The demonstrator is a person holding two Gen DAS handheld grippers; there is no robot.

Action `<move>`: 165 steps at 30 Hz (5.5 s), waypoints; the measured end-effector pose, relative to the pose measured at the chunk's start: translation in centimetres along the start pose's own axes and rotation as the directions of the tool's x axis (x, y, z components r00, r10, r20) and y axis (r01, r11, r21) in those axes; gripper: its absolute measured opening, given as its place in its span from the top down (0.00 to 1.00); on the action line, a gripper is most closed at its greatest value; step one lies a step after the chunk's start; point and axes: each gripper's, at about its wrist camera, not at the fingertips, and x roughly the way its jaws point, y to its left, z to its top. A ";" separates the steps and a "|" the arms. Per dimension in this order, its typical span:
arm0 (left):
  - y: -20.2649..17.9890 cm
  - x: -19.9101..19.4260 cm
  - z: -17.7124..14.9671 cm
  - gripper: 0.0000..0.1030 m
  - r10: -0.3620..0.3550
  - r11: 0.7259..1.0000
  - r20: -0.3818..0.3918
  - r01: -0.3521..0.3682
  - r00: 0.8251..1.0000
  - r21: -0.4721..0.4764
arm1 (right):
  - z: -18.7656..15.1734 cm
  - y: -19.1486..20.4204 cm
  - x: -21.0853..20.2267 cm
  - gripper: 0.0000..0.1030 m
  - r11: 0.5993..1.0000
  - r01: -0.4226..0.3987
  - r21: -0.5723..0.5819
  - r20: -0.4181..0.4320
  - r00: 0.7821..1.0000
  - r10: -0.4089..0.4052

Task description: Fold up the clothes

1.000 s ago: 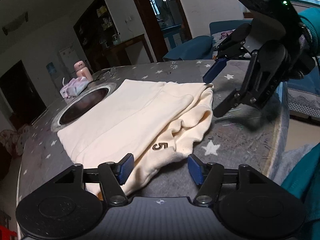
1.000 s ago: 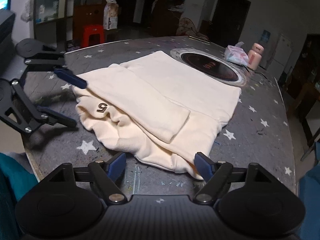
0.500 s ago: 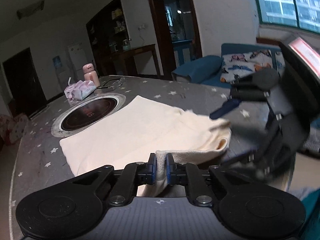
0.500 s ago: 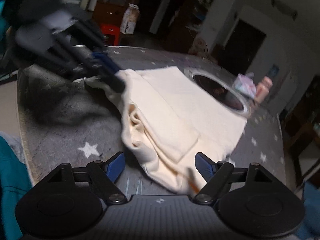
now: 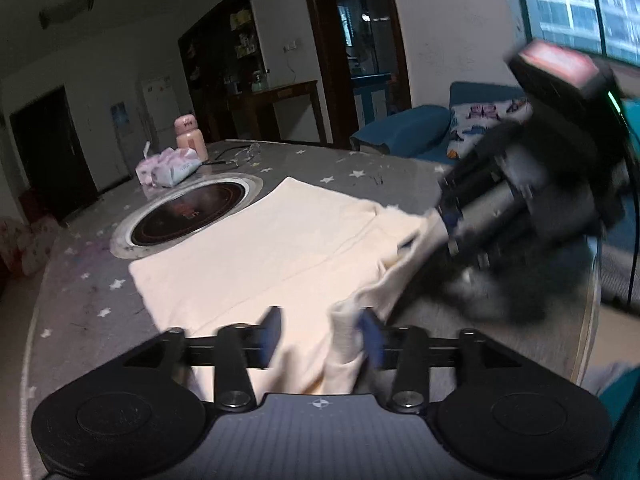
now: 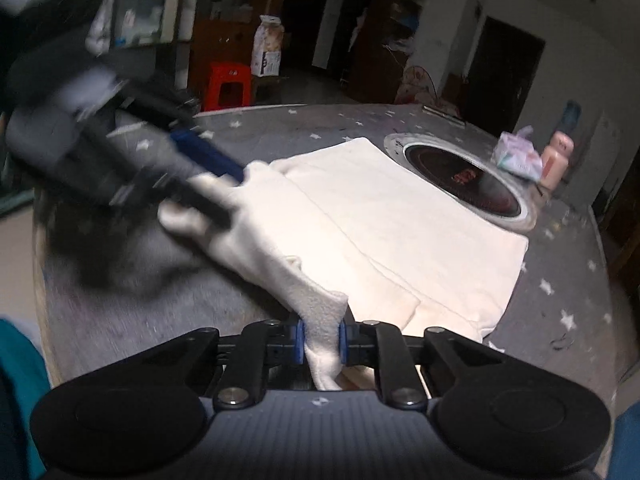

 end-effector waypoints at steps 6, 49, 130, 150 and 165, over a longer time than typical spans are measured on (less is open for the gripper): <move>-1.4 0.3 -1.4 0.45 0.047 0.993 -0.021 -0.044 0.999 0.110 | 0.9 -1.5 -0.4 0.86 0.996 -0.034 0.088 0.009 0.999 0.033; 2.0 -2.9 2.4 0.93 0.052 0.993 -0.026 -0.049 0.998 0.104 | 4.2 -2.4 -7.0 0.92 0.976 -0.119 0.180 0.030 0.993 0.116; 6.3 12.7 4.3 0.78 0.078 0.972 -0.170 -0.113 0.982 -0.206 | 0.9 -10.7 2.6 0.84 0.872 0.144 0.468 -0.069 0.990 -0.126; 5.4 8.9 4.1 0.66 0.067 0.968 -0.100 -0.089 0.993 -0.235 | 2.6 -7.3 2.6 0.90 0.933 0.062 0.354 -0.042 0.998 -0.051; 1.8 5.4 0.9 0.62 0.070 0.954 -0.077 -0.089 0.995 -0.285 | 0.7 -1.2 2.4 0.84 0.961 0.049 0.271 0.007 0.999 -0.053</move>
